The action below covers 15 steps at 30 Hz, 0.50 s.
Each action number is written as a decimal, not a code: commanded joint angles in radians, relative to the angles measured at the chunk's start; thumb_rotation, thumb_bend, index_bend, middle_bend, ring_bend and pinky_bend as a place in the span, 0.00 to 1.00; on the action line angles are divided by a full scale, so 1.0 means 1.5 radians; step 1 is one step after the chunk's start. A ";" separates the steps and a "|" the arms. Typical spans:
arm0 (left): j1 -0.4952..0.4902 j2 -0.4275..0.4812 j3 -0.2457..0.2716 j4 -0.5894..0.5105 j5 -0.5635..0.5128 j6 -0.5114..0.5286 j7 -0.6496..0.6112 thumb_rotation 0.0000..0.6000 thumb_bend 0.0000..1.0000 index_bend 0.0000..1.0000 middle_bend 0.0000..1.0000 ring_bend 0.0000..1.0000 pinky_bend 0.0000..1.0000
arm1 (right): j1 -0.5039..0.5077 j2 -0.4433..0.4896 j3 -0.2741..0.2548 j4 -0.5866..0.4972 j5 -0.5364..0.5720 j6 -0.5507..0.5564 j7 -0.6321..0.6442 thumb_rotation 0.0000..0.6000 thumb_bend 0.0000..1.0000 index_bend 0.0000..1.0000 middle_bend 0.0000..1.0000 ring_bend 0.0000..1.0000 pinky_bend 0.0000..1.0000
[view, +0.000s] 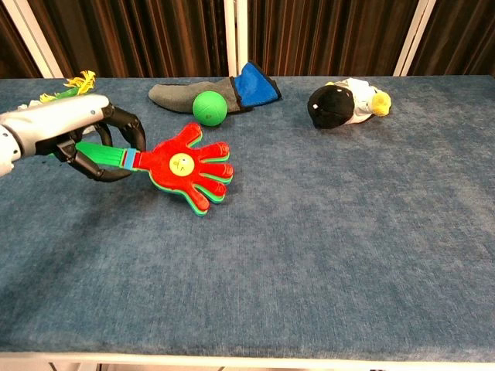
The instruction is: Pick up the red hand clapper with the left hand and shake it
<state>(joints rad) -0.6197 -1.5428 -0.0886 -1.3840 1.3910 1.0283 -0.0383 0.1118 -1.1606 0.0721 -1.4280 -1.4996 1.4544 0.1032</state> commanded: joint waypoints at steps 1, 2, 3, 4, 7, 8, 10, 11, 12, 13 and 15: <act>0.008 -0.009 -0.008 0.011 0.004 0.022 -0.002 1.00 0.38 0.54 0.49 0.41 0.63 | 0.000 0.001 -0.001 0.000 -0.001 -0.001 0.002 1.00 0.30 0.00 0.00 0.00 0.00; 0.009 -0.010 -0.011 0.012 0.002 0.027 0.000 1.00 0.38 0.53 0.52 0.45 0.69 | 0.000 0.001 -0.001 0.000 0.000 -0.001 0.002 1.00 0.30 0.00 0.00 0.00 0.00; 0.011 -0.011 -0.013 0.012 0.000 0.030 0.002 1.00 0.38 0.53 0.53 0.48 0.72 | 0.000 0.001 -0.001 0.000 0.000 -0.001 0.002 1.00 0.30 0.00 0.00 0.00 0.00; 0.012 -0.011 -0.014 0.012 -0.002 0.032 0.004 1.00 0.38 0.53 0.55 0.52 0.76 | 0.000 0.001 -0.001 -0.001 0.000 -0.001 0.002 1.00 0.30 0.00 0.00 0.00 0.00; 0.017 -0.015 -0.019 0.013 -0.014 0.040 0.022 1.00 0.38 0.51 0.58 0.62 0.83 | 0.000 0.001 -0.001 -0.001 0.000 -0.001 0.003 1.00 0.30 0.00 0.00 0.00 0.00; 0.018 -0.015 -0.021 0.011 -0.020 0.040 0.029 1.00 0.38 0.51 0.59 0.65 0.84 | 0.000 0.001 -0.001 -0.001 0.000 -0.001 0.003 1.00 0.30 0.00 0.00 0.00 0.00; 0.019 -0.015 -0.023 0.007 -0.026 0.039 0.036 1.00 0.38 0.51 0.61 0.66 0.85 | 0.000 0.001 -0.001 -0.001 -0.001 -0.001 0.002 1.00 0.30 0.00 0.00 0.00 0.00; 0.019 -0.014 -0.024 0.006 -0.027 0.039 0.038 1.00 0.38 0.51 0.63 0.68 0.87 | 0.000 0.001 -0.001 -0.002 -0.001 -0.001 0.002 1.00 0.30 0.00 0.00 0.00 0.00; 0.019 -0.014 -0.024 0.005 -0.028 0.039 0.039 1.00 0.38 0.51 0.65 0.70 0.88 | 0.000 0.001 -0.001 -0.002 -0.001 -0.001 0.002 1.00 0.30 0.00 0.00 0.00 0.00; 0.019 -0.013 -0.025 0.004 -0.028 0.040 0.039 1.00 0.38 0.51 0.66 0.72 0.90 | 0.000 0.001 -0.001 -0.002 -0.001 -0.001 0.002 1.00 0.30 0.00 0.00 0.00 0.00; 0.020 -0.012 -0.025 0.002 -0.028 0.039 0.041 1.00 0.38 0.51 0.71 0.77 0.95 | 0.000 0.001 -0.001 -0.002 0.000 -0.002 0.001 1.00 0.30 0.00 0.00 0.00 0.00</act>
<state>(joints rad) -0.5902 -1.5614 -0.1255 -1.3803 1.3487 1.0872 0.0224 0.1115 -1.1594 0.0708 -1.4315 -1.4997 1.4520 0.1051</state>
